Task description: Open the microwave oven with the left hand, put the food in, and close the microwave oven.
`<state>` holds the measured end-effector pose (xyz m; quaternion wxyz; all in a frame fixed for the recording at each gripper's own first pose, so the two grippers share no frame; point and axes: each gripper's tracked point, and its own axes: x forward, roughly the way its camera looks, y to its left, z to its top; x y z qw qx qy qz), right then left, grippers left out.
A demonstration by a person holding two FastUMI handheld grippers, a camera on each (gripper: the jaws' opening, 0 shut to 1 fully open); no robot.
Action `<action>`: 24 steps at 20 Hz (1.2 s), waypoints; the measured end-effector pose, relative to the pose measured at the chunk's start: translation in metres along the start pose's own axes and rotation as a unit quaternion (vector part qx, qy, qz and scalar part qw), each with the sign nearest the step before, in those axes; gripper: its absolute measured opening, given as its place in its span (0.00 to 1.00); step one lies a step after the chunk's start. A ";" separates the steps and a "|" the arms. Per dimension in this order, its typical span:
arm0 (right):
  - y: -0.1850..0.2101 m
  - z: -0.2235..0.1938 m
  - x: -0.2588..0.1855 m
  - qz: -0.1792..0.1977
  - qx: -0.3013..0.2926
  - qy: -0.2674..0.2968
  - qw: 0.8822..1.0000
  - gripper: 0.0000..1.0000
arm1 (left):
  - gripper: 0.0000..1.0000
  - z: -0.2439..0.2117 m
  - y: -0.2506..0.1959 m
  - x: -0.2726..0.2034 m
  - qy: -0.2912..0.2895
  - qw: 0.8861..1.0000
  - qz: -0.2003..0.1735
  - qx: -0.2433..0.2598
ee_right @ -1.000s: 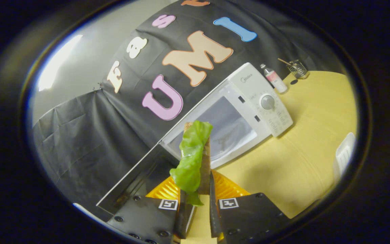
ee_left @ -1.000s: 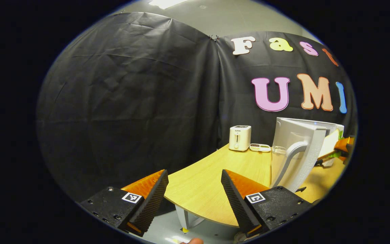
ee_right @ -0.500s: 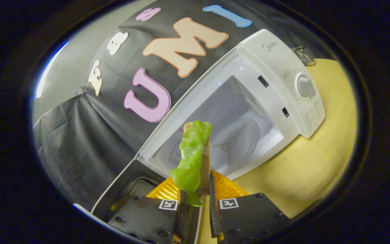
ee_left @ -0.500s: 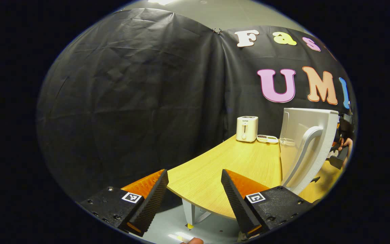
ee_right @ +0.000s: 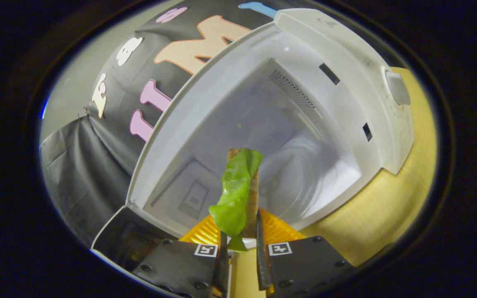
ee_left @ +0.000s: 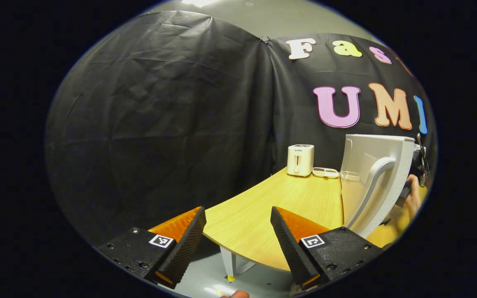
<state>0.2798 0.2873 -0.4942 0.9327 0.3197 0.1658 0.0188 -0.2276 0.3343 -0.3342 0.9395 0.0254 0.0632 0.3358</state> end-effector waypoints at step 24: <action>-0.006 0.074 -0.099 -0.034 -0.187 -0.110 0.976 1.00 | 0.96 0.048 -0.056 -0.005 -0.070 0.996 -0.061 -0.004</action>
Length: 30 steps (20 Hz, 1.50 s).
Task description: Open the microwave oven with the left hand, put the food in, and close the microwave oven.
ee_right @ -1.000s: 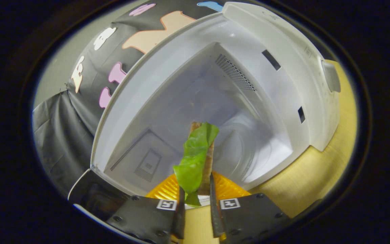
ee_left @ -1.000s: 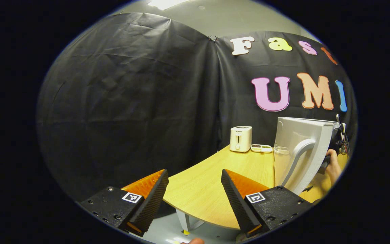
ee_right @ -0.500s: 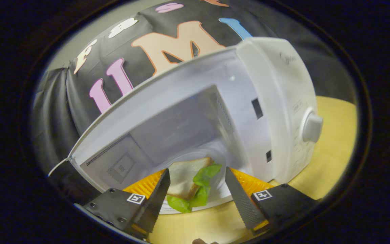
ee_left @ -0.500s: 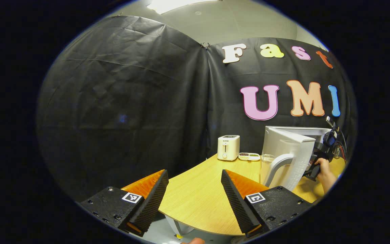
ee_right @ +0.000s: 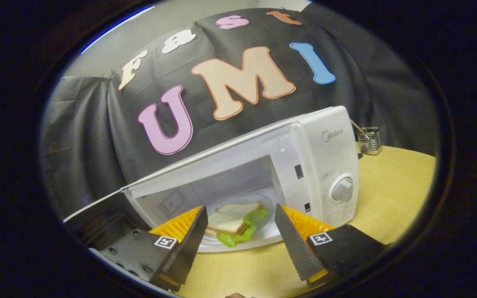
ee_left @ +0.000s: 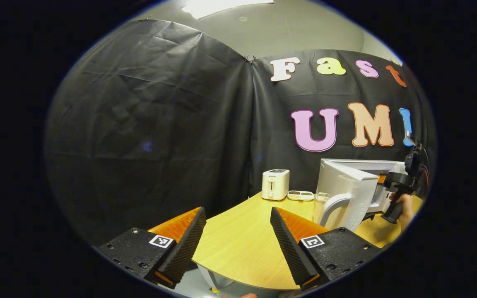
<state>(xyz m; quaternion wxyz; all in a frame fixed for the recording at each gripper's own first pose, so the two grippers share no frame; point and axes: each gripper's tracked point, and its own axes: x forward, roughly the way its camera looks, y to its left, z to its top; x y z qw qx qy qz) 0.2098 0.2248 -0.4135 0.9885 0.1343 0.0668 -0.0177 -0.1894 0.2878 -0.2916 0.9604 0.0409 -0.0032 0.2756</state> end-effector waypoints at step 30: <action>-0.179 0.178 -0.205 -0.007 -0.109 -0.052 0.993 0.98 | 0.00 0.019 -0.108 0.014 0.026 0.996 -0.075 0.038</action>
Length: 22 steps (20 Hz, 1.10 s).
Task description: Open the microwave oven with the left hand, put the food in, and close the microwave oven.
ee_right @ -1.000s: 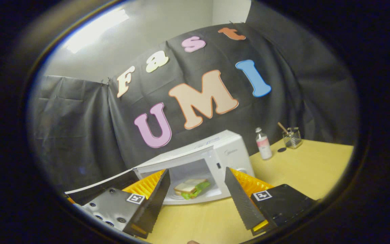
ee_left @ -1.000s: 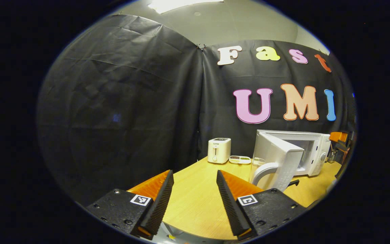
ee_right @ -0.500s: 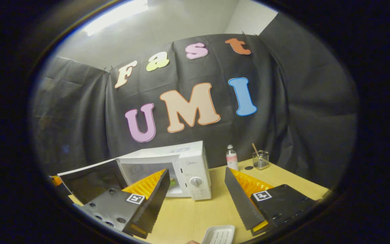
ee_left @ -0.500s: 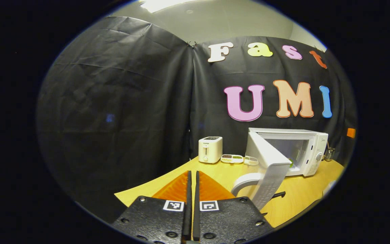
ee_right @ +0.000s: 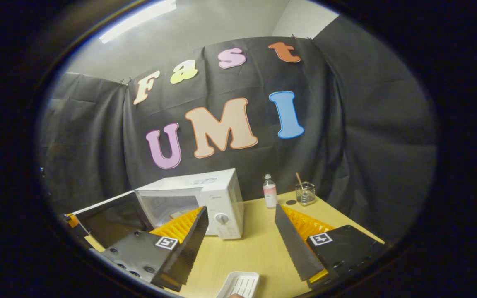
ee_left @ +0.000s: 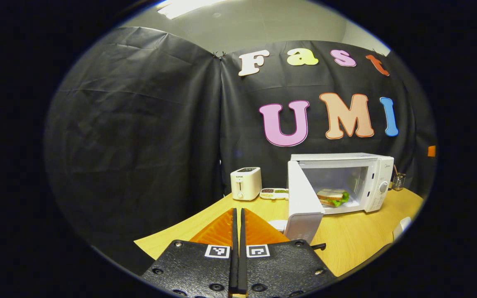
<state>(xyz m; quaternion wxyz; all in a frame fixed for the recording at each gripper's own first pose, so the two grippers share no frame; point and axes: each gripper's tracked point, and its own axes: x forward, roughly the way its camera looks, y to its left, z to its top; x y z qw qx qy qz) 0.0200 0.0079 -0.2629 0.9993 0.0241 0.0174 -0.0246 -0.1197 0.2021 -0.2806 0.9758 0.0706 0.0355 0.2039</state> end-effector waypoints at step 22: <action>-0.081 0.003 -0.020 -0.054 0.008 0.004 0.998 0.98 | 0.01 0.012 -0.217 0.011 -0.008 0.987 -0.160 -0.033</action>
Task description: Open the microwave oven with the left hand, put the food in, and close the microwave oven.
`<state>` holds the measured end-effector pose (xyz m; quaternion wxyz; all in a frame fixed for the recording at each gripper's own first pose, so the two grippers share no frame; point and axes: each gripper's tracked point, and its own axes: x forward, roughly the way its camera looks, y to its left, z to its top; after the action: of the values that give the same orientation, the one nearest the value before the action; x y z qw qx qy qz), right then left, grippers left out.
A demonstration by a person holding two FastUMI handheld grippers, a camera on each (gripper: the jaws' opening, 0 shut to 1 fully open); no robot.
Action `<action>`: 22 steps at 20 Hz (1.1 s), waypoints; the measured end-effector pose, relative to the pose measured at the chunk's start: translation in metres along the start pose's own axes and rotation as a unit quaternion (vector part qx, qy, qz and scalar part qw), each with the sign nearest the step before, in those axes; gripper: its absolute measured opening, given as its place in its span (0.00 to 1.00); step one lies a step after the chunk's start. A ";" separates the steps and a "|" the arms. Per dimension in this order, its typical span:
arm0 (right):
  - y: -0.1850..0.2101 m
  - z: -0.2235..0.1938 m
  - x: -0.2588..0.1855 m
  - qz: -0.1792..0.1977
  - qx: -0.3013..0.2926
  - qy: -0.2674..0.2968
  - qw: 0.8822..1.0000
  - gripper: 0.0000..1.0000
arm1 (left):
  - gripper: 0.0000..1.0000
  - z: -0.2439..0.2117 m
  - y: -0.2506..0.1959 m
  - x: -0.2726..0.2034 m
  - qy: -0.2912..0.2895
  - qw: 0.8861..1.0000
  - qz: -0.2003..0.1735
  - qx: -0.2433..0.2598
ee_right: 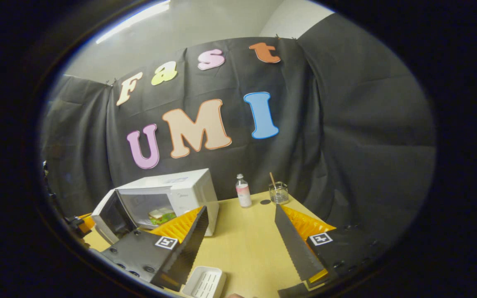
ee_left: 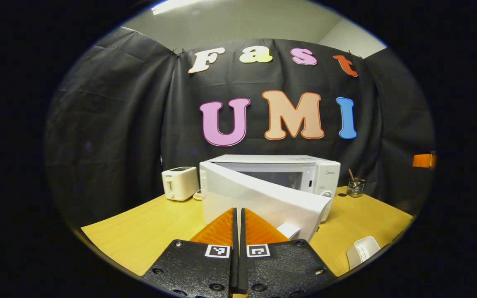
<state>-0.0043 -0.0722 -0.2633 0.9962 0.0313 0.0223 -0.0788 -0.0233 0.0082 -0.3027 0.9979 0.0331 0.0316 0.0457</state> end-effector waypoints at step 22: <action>-0.073 -0.009 -0.025 -0.045 0.001 0.011 0.999 0.89 | 0.01 -0.003 -0.112 0.099 -0.004 0.996 -0.083 -0.013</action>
<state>-0.0412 -0.1395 -0.2758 0.9912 0.0324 0.0348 -0.1233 0.0850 -0.0934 -0.3189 0.9987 0.0178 0.0300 -0.0367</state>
